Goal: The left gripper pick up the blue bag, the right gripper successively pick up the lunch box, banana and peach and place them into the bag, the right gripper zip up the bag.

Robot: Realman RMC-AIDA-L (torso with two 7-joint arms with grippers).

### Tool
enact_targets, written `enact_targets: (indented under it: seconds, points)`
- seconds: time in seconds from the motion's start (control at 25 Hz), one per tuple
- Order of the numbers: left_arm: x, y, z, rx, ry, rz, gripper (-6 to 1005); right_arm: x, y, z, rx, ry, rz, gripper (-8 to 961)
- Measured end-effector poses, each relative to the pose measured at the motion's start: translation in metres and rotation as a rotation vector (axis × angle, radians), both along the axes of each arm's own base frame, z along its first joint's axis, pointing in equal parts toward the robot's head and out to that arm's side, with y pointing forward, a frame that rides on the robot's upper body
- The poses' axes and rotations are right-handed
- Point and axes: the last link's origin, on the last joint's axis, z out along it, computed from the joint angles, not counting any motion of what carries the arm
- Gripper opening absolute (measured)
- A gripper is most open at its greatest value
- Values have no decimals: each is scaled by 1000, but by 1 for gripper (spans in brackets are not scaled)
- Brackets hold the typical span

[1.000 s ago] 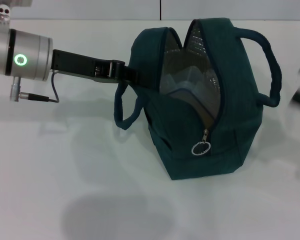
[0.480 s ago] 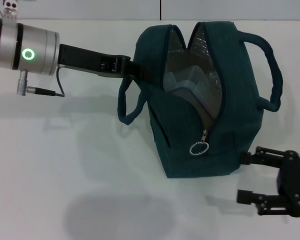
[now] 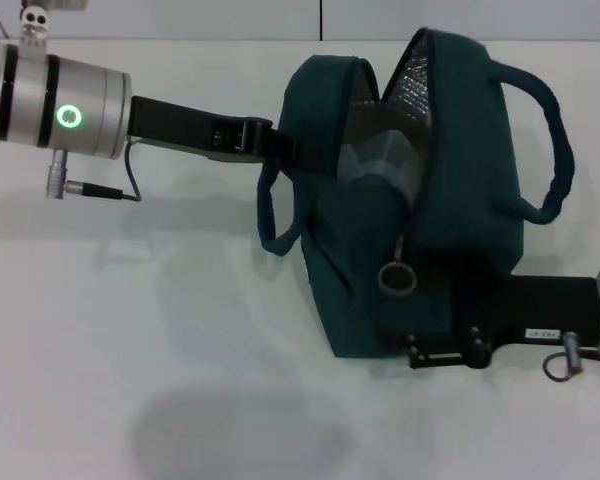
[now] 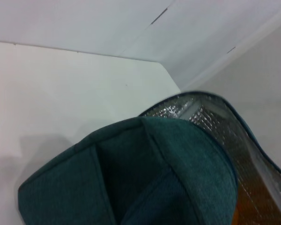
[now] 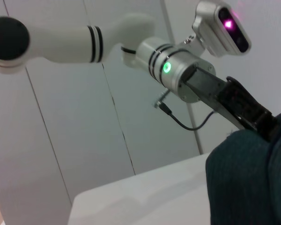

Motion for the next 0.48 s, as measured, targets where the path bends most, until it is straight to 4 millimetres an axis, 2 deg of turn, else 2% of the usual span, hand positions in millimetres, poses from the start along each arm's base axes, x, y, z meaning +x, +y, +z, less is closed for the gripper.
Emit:
enact_targets:
  seconds: [0.2,0.48]
  points:
    - [-2,-2,0,-2,-2,6,49,2,7,-6,18,-31,-37,721]
    - [-4,-2,2,2,-4,9,49,9,4,-5,31,-23,-79,714]
